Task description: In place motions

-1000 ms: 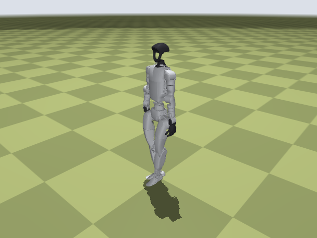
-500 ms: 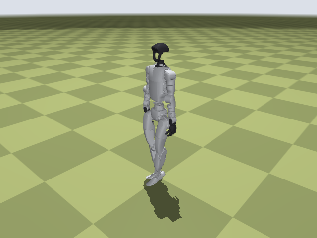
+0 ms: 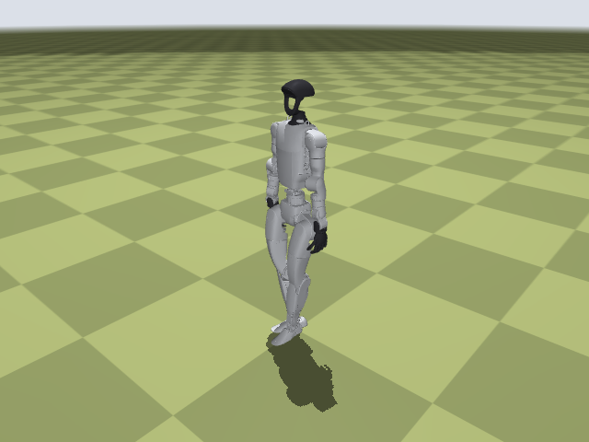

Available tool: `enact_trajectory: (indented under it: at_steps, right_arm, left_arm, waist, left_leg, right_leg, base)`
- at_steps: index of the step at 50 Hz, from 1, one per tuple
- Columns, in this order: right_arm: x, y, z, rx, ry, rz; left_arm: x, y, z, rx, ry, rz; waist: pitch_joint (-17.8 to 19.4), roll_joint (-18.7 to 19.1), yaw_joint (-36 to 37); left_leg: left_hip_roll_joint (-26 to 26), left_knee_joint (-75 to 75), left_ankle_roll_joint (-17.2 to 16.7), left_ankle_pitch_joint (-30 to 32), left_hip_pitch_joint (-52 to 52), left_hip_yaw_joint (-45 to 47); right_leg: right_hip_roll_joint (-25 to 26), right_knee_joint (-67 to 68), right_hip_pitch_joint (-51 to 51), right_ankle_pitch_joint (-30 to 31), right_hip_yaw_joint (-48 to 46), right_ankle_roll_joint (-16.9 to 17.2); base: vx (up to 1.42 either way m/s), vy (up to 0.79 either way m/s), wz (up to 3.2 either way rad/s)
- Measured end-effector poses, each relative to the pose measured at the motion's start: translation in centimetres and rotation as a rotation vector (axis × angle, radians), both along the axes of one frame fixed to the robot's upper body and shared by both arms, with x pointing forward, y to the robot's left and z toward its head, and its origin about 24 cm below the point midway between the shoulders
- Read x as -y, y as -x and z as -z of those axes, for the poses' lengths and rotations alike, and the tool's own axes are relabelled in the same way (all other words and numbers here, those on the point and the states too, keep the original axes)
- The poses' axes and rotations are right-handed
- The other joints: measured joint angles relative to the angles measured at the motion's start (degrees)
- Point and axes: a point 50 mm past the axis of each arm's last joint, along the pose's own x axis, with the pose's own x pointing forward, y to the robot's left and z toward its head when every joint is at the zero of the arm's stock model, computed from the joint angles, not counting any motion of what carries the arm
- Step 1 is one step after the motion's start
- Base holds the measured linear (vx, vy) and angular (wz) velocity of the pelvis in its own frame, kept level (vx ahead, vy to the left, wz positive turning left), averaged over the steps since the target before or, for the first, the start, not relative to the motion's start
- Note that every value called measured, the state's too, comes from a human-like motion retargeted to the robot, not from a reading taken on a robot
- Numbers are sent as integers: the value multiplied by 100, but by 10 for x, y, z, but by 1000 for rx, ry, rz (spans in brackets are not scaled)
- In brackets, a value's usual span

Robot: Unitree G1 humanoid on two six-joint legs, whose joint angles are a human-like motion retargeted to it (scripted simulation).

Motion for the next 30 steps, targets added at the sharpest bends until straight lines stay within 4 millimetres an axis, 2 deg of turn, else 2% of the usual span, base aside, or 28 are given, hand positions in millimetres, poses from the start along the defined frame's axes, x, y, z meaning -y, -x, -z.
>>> enact_trajectory:
  at_steps: [22, 30]
  right_arm:
    - [-2, -4, 0, 11, -10, -8]
    - [-2, -5, 0, 14, -9, -11]
  left_arm:
    - [1, 0, 0, 1, 2, -8]
    - [0, -1, 0, 5, 1, -9]
  waist:
    - [4, 12, -25]
    - [13, 26, -119]
  left_leg:
    - [17, -15, -11, 27, -17, 34]
    - [15, 59, -50, -16, -75, -41]
  right_leg:
    - [6, -7, -26, 10, -5, -22]
    - [-16, 0, -87, 2, -59, -135]
  base:
    - [0, 0, 0]
    - [-1, 0, 7]
